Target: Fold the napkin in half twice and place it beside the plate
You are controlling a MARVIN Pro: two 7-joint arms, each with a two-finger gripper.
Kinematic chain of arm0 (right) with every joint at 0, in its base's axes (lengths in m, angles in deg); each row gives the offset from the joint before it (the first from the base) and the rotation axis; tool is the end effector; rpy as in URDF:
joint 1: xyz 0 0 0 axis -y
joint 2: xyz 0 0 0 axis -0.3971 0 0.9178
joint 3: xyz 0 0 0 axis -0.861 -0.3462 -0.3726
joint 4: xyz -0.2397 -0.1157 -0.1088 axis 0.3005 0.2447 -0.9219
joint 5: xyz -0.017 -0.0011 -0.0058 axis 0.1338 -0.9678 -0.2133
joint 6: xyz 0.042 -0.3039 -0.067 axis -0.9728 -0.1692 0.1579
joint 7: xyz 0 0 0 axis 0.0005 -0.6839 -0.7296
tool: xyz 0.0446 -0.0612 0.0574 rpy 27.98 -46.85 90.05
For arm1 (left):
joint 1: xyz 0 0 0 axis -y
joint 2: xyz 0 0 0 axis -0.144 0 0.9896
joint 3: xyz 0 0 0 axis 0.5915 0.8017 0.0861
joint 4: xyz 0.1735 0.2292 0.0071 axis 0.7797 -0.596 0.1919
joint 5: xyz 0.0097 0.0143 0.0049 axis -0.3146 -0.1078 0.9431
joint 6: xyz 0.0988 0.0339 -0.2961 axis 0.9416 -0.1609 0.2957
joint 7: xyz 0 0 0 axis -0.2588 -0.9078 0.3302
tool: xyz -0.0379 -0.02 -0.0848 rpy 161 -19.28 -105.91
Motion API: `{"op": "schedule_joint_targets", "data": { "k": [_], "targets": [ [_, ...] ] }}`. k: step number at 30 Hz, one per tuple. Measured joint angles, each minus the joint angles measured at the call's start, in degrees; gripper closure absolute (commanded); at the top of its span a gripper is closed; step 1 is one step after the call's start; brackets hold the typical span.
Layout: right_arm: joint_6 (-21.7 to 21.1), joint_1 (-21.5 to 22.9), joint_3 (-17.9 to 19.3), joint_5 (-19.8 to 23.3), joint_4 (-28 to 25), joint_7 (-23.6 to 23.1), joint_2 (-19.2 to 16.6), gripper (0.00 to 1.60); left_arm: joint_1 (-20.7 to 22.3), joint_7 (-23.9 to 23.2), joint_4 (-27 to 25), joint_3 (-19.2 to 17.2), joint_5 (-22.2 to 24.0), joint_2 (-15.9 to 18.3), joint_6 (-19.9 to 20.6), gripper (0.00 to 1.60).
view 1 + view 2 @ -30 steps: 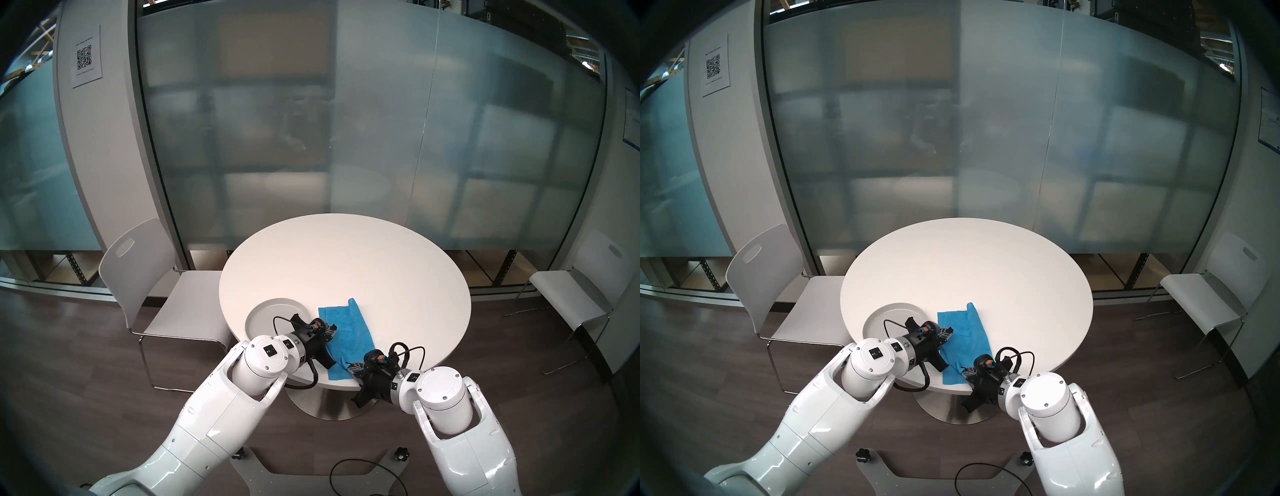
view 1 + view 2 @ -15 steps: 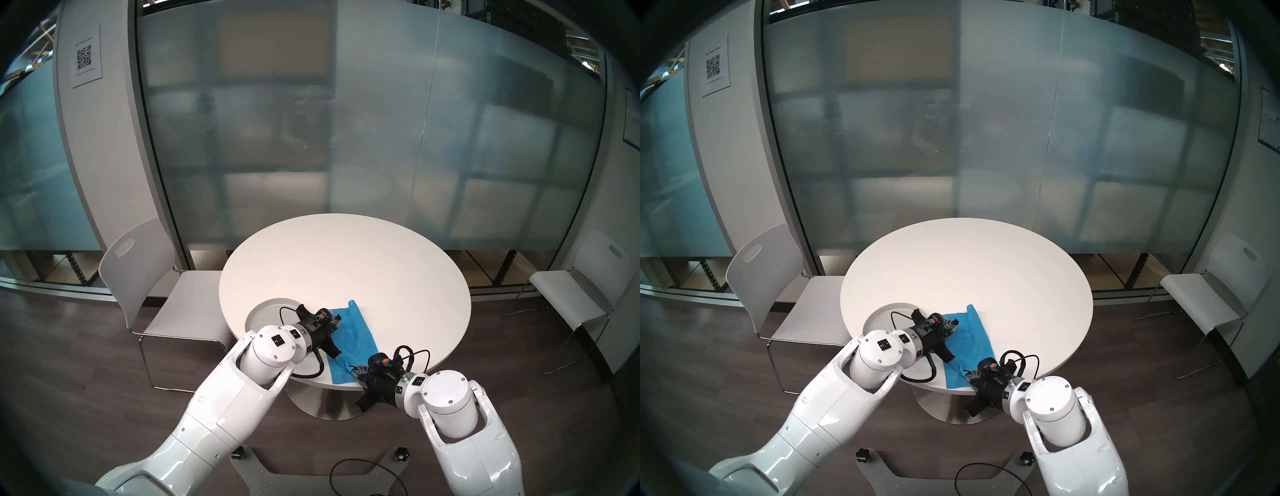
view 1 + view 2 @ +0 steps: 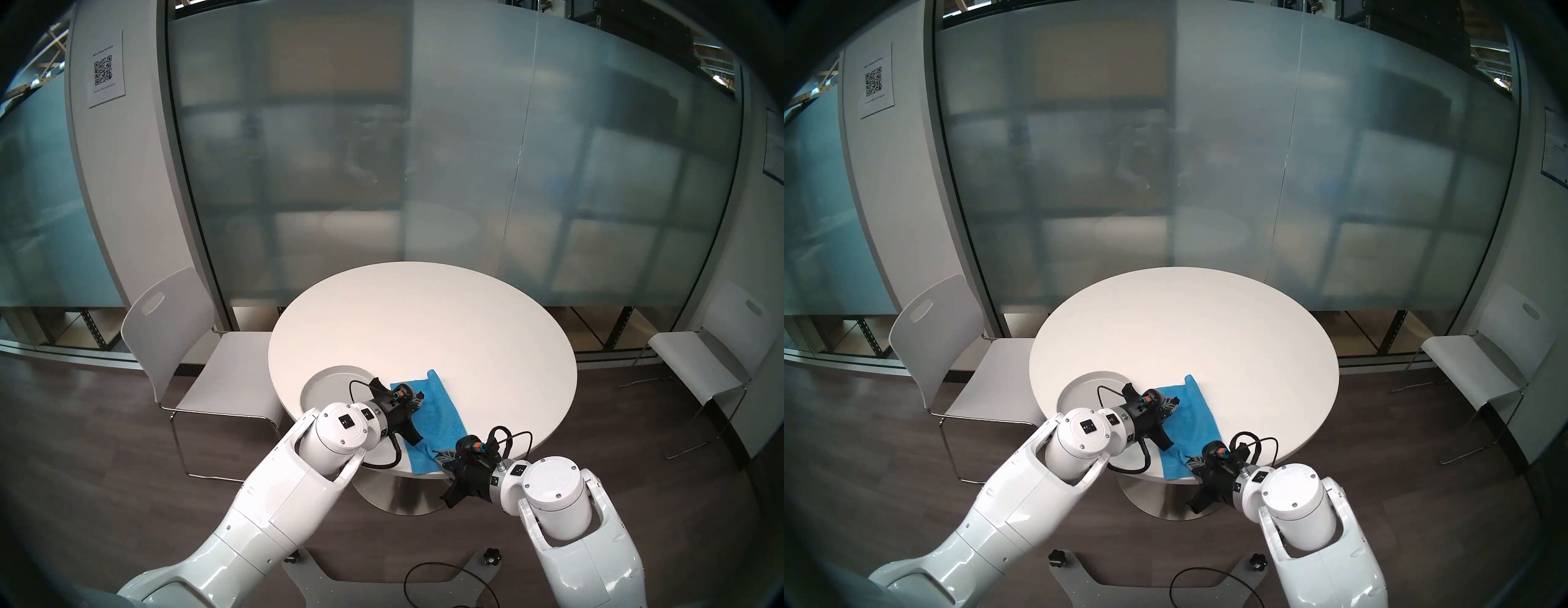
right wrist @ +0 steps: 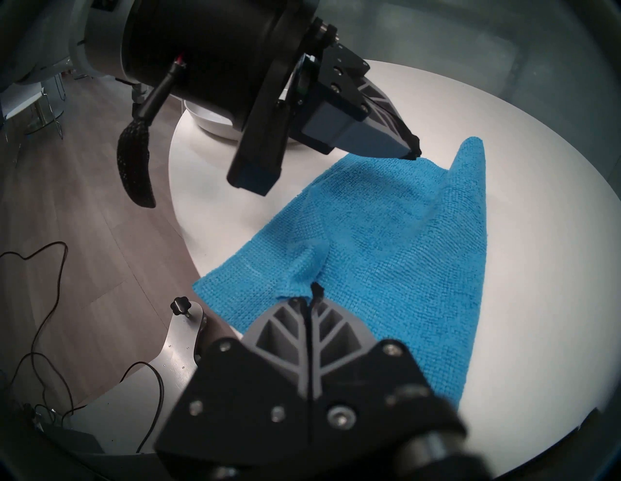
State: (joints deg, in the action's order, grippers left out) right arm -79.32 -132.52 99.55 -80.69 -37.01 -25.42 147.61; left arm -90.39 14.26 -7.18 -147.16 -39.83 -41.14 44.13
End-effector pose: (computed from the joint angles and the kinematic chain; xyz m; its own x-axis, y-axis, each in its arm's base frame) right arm 0.2934 0.0374 -0.3509 0.3510 0.5021 0.7904 0.7079 -0.6948 0.1270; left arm 0.3996 -0.1427 -0.3488 0.0649 -0.5197 0.8519 -0.7398 -0.5980 -0.3085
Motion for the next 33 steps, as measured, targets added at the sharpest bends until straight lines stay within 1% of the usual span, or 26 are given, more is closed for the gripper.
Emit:
{"op": "schedule_joint_targets", "data": {
  "k": [16, 26, 33],
  "targets": [
    [-0.2, -1.2, 1.3, 0.3, -1.0, -0.2, -0.6, 1.36, 1.0, -1.5, 2.0, 0.6, -2.4, 1.7, -0.1, 1.6],
    [0.2, -1.7, 2.4, 0.6, -1.2, 0.3, -0.7, 1.36, 1.3, -1.9, 2.3, 0.1, -2.8, 1.7, -0.3, 1.6],
    [0.4, -1.5, 3.4, 0.8, -0.7, 1.0, -0.9, 1.36, 0.7, -2.8, 1.8, -0.1, -2.6, 2.1, -0.3, 1.6]
  ]
}}
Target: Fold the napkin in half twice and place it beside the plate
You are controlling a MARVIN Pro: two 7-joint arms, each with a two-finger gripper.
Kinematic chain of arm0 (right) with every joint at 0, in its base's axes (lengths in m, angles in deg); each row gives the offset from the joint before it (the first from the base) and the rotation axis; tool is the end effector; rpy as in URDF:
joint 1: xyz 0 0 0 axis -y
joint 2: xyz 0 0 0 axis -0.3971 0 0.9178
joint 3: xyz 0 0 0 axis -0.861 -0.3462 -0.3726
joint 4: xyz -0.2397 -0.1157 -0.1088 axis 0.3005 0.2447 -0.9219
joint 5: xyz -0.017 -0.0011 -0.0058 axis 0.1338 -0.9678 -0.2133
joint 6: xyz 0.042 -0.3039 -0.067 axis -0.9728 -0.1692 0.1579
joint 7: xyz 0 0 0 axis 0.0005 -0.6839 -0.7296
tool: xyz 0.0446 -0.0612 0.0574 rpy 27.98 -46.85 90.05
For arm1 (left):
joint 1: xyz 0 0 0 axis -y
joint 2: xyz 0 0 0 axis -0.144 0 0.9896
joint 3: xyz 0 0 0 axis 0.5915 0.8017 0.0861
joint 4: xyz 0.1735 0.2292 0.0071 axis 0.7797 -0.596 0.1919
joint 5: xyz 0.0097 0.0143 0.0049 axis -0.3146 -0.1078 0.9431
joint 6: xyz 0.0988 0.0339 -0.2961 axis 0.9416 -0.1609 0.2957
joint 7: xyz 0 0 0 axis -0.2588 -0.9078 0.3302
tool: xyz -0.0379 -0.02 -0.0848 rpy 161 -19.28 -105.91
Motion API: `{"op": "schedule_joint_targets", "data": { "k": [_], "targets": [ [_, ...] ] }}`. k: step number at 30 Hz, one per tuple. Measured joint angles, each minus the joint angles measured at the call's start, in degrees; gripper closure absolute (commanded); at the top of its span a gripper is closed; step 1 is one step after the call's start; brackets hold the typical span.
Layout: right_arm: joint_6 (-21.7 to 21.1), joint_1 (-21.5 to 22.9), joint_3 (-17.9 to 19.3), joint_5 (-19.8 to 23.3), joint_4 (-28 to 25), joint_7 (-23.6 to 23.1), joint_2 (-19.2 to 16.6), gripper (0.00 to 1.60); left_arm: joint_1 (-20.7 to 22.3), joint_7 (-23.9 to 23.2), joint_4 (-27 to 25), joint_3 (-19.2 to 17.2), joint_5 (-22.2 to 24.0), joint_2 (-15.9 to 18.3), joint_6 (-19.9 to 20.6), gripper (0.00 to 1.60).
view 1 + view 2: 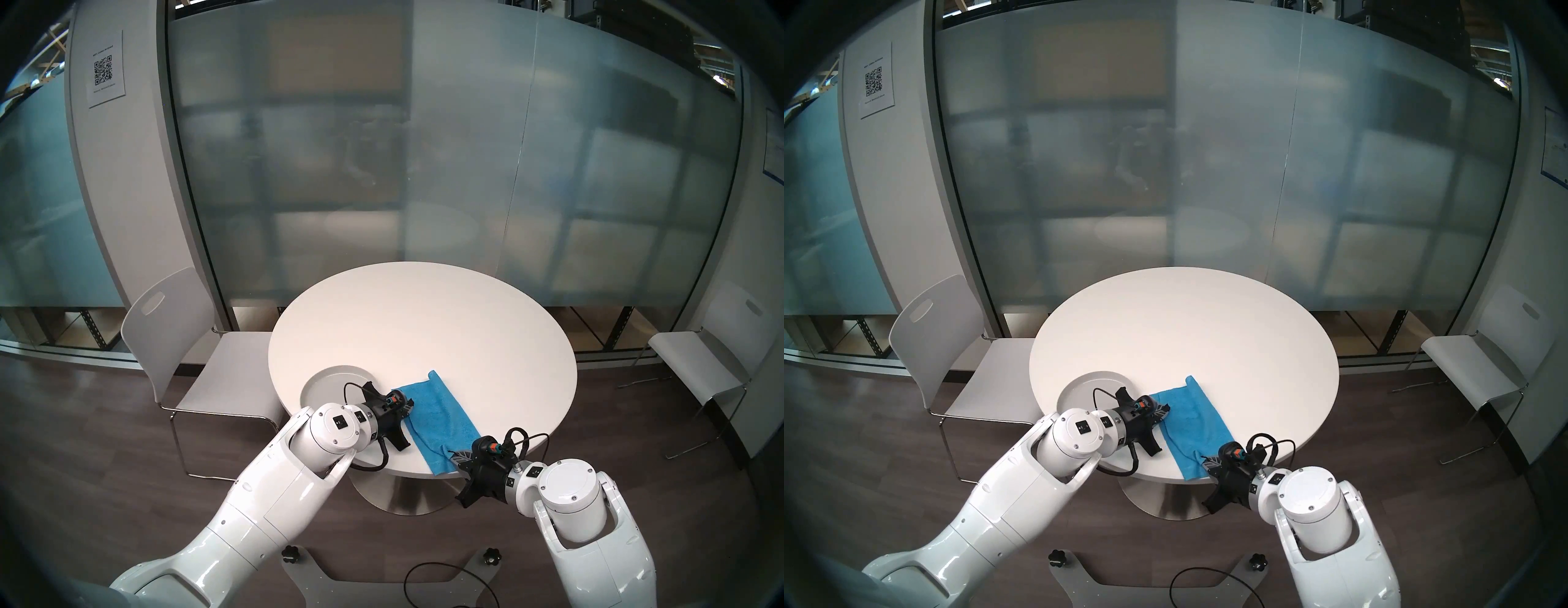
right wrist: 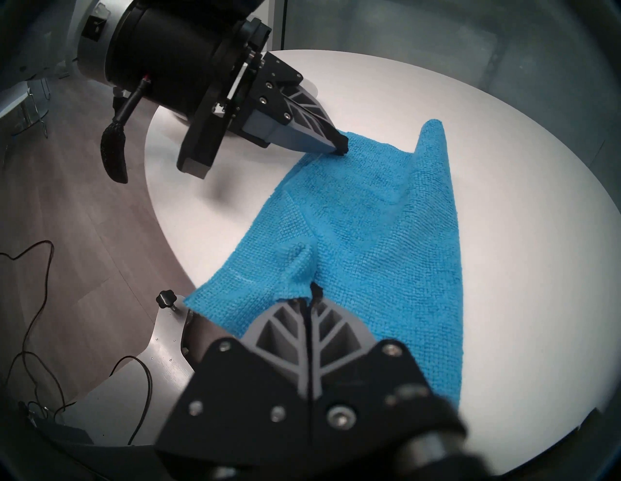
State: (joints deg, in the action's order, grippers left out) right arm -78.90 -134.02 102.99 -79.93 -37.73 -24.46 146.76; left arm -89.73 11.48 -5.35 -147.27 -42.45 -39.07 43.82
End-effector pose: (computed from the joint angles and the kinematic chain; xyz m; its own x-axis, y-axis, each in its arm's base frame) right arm 0.2920 0.0117 -0.3497 0.3704 0.5003 0.7826 0.6651 -0.7310 0.1525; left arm 0.4015 -0.1245 -0.3631 0.0631 -0.5922 0.8033 -0.7629 -0.5476 -0.3437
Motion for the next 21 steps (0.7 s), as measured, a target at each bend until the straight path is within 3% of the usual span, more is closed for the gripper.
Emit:
{"op": "schedule_joint_targets", "data": {
  "k": [21],
  "targets": [
    [-0.1, 2.1, 1.3, 0.3, 1.6, -0.4, -1.0, 1.32, -2.6, -0.4, -2.5, 0.8, -0.7, 2.0, -1.0, 1.6]
  ]
}}
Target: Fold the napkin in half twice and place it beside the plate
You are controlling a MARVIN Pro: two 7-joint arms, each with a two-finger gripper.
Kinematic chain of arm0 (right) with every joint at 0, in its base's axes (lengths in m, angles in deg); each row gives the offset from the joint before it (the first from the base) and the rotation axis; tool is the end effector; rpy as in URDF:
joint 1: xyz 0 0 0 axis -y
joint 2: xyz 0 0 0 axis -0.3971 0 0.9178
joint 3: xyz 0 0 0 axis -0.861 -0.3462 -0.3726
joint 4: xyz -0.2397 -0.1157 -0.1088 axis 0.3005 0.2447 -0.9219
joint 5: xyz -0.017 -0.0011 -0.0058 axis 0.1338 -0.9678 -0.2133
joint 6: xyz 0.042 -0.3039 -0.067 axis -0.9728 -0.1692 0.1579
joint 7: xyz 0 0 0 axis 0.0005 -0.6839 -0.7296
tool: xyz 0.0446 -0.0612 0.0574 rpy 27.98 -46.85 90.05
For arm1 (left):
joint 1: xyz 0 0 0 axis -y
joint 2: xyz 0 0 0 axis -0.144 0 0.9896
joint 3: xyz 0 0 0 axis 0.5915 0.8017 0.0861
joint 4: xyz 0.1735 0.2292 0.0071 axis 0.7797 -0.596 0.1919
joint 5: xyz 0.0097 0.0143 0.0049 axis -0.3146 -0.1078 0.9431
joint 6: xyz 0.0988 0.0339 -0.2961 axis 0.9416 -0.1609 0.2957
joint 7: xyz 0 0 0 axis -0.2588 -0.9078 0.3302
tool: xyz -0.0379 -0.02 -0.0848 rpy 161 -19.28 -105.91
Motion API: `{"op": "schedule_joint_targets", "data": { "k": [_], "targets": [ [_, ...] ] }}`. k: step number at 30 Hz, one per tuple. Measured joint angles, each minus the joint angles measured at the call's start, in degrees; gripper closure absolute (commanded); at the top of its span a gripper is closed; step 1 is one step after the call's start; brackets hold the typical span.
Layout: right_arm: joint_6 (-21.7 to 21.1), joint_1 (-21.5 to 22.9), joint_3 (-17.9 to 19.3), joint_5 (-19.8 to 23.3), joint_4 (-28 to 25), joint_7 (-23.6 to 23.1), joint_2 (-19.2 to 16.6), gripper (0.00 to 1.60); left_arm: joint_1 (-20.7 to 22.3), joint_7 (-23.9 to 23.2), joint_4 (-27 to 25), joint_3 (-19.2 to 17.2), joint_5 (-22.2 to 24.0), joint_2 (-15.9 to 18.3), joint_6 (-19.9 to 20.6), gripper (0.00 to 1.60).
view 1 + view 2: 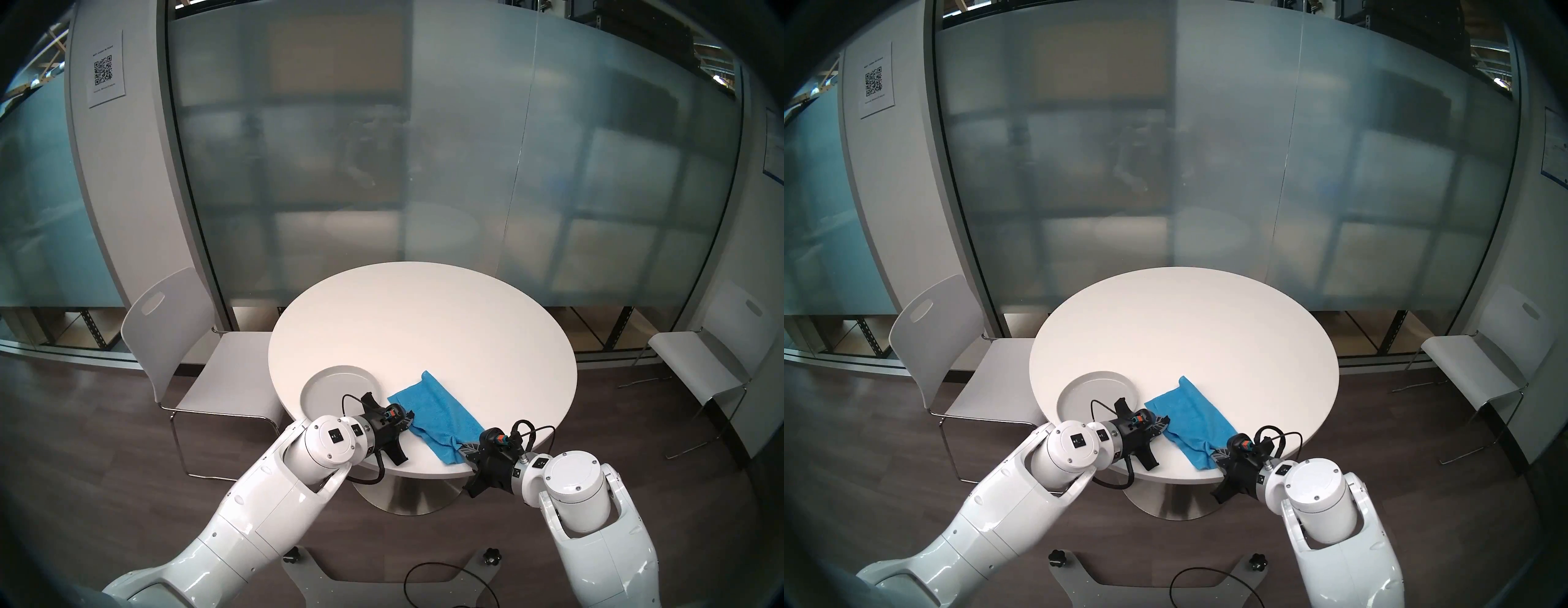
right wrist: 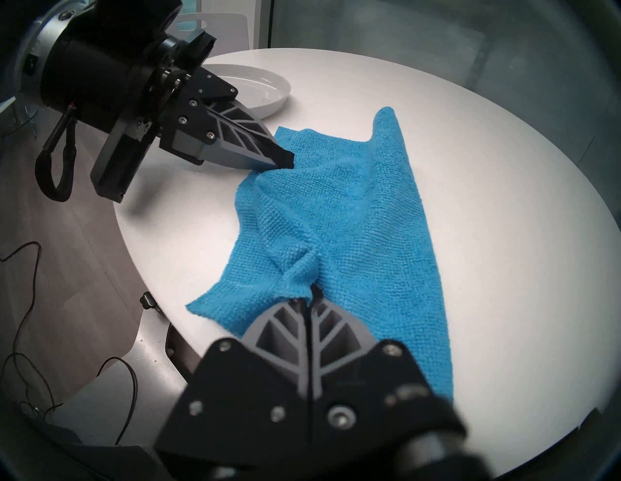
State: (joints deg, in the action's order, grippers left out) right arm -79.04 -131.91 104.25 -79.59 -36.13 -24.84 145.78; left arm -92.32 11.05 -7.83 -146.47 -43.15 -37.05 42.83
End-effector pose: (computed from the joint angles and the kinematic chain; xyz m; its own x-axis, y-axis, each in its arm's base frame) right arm 0.3044 -0.0024 -0.3477 0.3719 0.5082 0.7768 0.6516 -0.7390 0.1715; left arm 0.3832 -0.1214 -0.3699 0.0393 -0.6105 0.7910 -0.7824 -0.5112 -0.3557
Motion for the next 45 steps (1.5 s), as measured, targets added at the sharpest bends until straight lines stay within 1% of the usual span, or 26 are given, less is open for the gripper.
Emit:
{"op": "schedule_joint_targets", "data": {
  "k": [5, 7, 8, 16, 21, 28, 36, 39, 45],
  "targets": [
    [-0.4, 0.1, 0.6, 0.0, -0.2, -1.0, -0.7, 1.29, 0.0, 0.1, 0.0, 0.1, -0.1, 0.0, -0.2, 1.6],
    [-0.5, 0.1, 0.9, 0.0, -0.3, -1.4, -0.9, 1.19, 0.0, 0.2, 0.1, 0.1, -0.2, 0.0, -0.2, 1.6],
    [-0.6, 0.1, 1.1, 0.0, -0.3, -1.5, -1.1, 1.1, 0.0, 0.2, 0.1, 0.1, -0.2, -0.1, -0.2, 1.6],
    [-0.7, 0.2, 2.0, -0.1, -0.1, -2.2, -1.9, 1.07, 0.3, 0.2, 0.4, 0.3, -0.2, -0.4, -0.3, 1.6],
    [0.0, 1.0, 2.3, -0.2, 1.0, -2.1, -2.0, 1.03, 0.3, 0.2, 0.4, 0.3, -0.1, -0.5, -0.2, 1.6],
    [1.0, 3.4, 2.8, -0.7, 3.5, -1.3, -2.0, 1.0, -1.0, 1.3, -0.7, 0.0, 0.2, -0.5, 0.2, 1.6],
    [1.7, 6.0, 3.4, -1.1, 6.1, -0.7, -2.0, 0.96, -3.0, 1.6, -3.2, -0.6, 1.0, -0.1, 1.7, 1.6],
    [1.8, 7.0, 3.5, -1.3, 7.1, -0.6, -2.0, 0.88, -3.5, 1.6, -4.1, -0.8, 1.3, 0.3, 2.2, 1.6],
    [2.1, 9.5, 3.5, -1.6, 9.6, -0.5, -2.0, 0.9, -4.3, 1.6, -5.3, -1.1, 1.8, 1.0, 2.8, 1.6]
  ]
}}
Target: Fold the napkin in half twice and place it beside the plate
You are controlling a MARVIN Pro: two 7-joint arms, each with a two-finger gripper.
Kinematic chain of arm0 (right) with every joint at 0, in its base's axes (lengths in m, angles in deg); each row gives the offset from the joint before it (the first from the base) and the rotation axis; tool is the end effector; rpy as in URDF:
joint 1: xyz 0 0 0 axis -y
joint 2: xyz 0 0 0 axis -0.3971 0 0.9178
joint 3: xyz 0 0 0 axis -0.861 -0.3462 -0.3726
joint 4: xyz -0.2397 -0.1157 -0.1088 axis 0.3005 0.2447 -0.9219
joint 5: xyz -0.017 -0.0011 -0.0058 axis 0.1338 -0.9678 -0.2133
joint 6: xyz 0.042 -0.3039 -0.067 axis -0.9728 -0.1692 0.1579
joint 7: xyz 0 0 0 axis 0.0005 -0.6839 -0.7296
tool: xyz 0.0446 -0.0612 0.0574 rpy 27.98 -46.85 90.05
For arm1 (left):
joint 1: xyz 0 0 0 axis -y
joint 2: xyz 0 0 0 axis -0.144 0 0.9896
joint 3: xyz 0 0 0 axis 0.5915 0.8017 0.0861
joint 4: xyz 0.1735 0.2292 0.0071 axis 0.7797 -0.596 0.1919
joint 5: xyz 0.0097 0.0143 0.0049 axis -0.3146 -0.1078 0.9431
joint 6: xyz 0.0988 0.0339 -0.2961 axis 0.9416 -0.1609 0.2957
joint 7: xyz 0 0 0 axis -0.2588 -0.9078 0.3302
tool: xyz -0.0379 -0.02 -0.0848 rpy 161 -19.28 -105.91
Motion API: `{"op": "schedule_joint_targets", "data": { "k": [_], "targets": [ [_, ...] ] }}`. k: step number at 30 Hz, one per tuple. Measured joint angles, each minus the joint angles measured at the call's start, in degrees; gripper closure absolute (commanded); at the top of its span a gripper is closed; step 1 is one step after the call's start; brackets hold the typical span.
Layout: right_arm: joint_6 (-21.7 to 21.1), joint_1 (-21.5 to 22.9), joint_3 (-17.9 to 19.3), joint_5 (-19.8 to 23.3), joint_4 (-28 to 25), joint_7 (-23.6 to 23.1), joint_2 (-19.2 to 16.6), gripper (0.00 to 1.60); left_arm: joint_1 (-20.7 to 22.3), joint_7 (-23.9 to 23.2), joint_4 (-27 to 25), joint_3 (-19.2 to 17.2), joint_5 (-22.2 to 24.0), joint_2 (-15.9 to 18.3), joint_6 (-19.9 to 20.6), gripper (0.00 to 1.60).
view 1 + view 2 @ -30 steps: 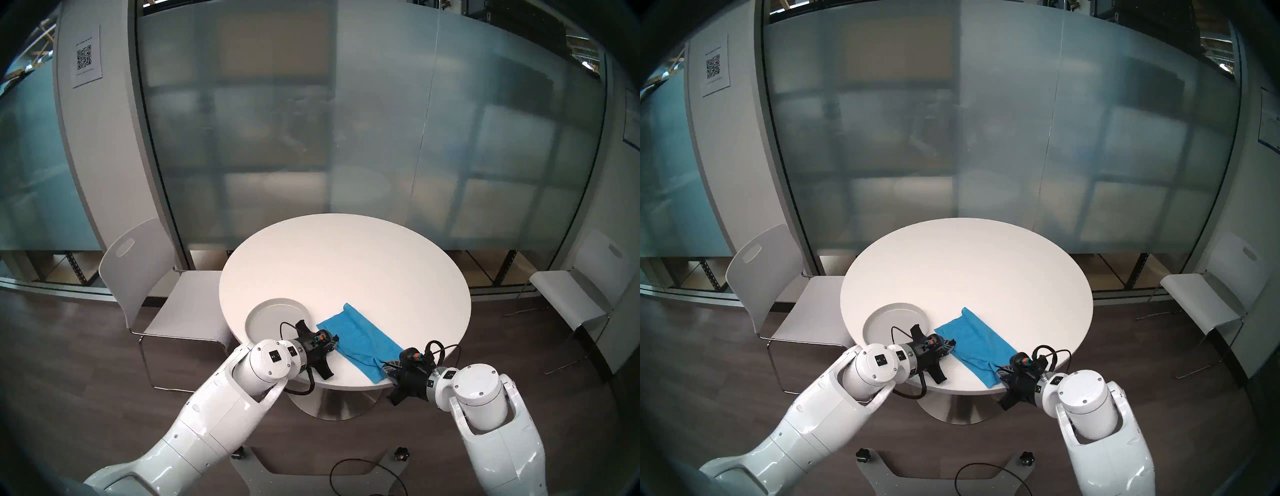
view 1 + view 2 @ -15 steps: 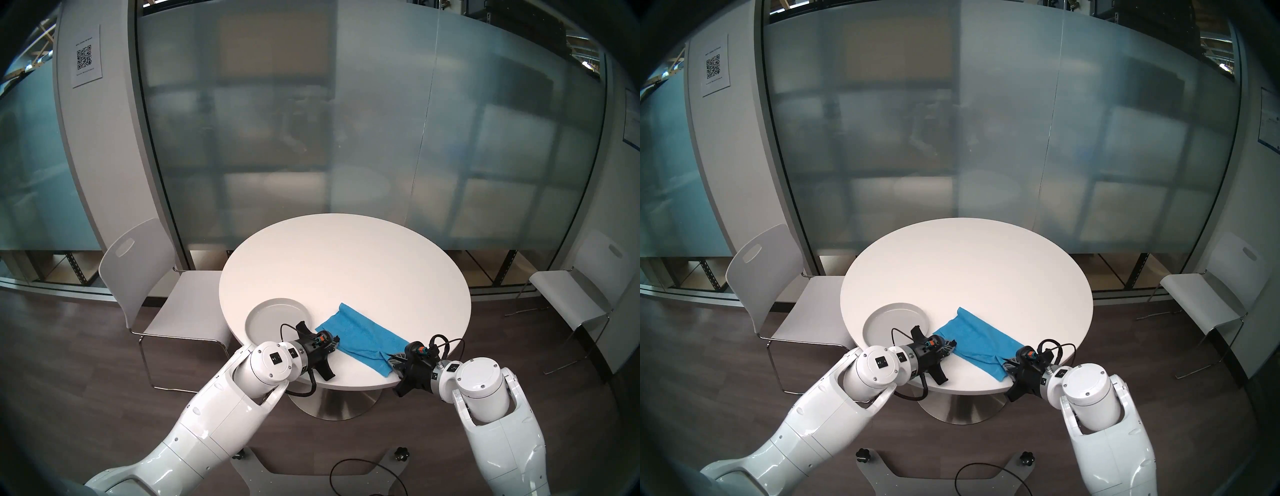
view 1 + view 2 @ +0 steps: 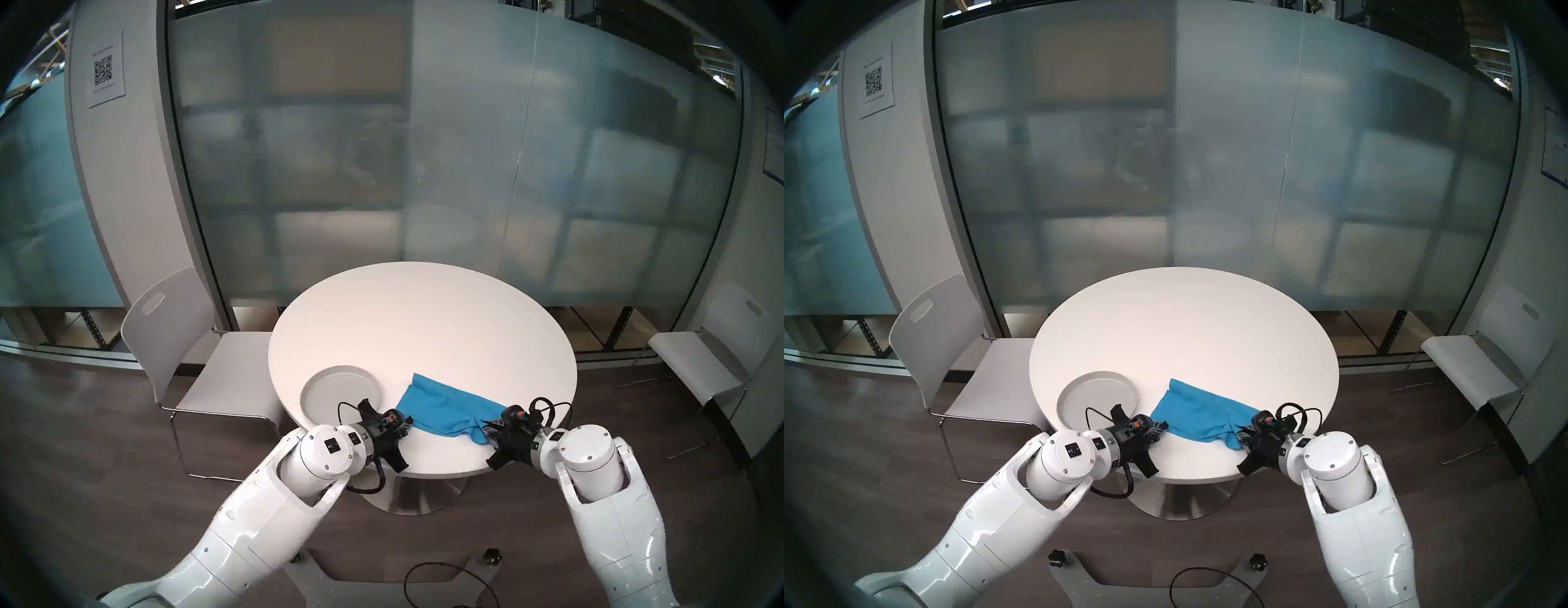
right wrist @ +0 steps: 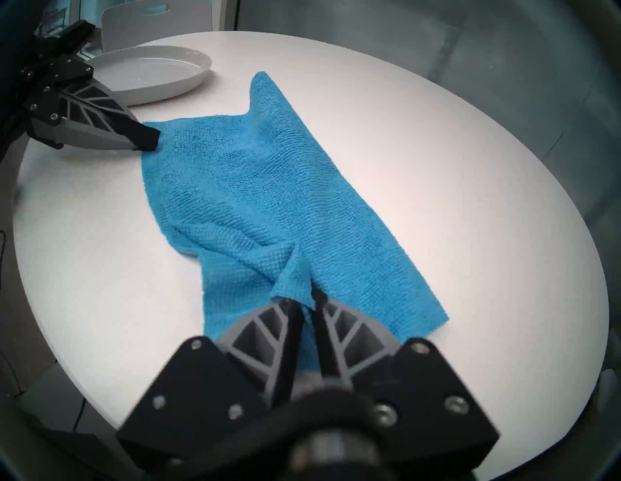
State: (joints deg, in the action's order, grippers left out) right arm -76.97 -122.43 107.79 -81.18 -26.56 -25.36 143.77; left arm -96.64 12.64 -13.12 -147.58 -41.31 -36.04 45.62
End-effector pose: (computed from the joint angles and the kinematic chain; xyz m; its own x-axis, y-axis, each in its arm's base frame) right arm 0.3566 -0.0519 -0.3472 0.3706 0.5444 0.7525 0.5927 -0.7624 0.2596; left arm 0.3632 -0.1181 -0.3651 0.0863 -0.5823 0.8083 -0.7679 -0.5558 -0.3185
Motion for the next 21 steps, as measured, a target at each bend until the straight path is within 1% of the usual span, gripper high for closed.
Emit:
{"op": "schedule_joint_targets", "data": {
  "k": [4, 14, 21],
  "targets": [
    [0.5, 1.9, -0.5, -0.2, 1.8, -0.3, -0.2, 0.88, -0.2, -0.1, -0.3, 0.0, 0.3, 0.3, 0.0, 1.6],
    [1.4, 6.2, -2.7, -1.0, 5.3, -2.9, -1.2, 0.88, 0.0, -0.7, -0.5, -0.2, 0.9, 0.3, -0.1, 1.6],
    [1.8, 7.2, -3.2, -1.1, 6.1, -4.0, -1.6, 0.88, 0.9, -0.9, -1.2, -1.1, 1.5, 0.2, -0.1, 1.6]
  ]
}}
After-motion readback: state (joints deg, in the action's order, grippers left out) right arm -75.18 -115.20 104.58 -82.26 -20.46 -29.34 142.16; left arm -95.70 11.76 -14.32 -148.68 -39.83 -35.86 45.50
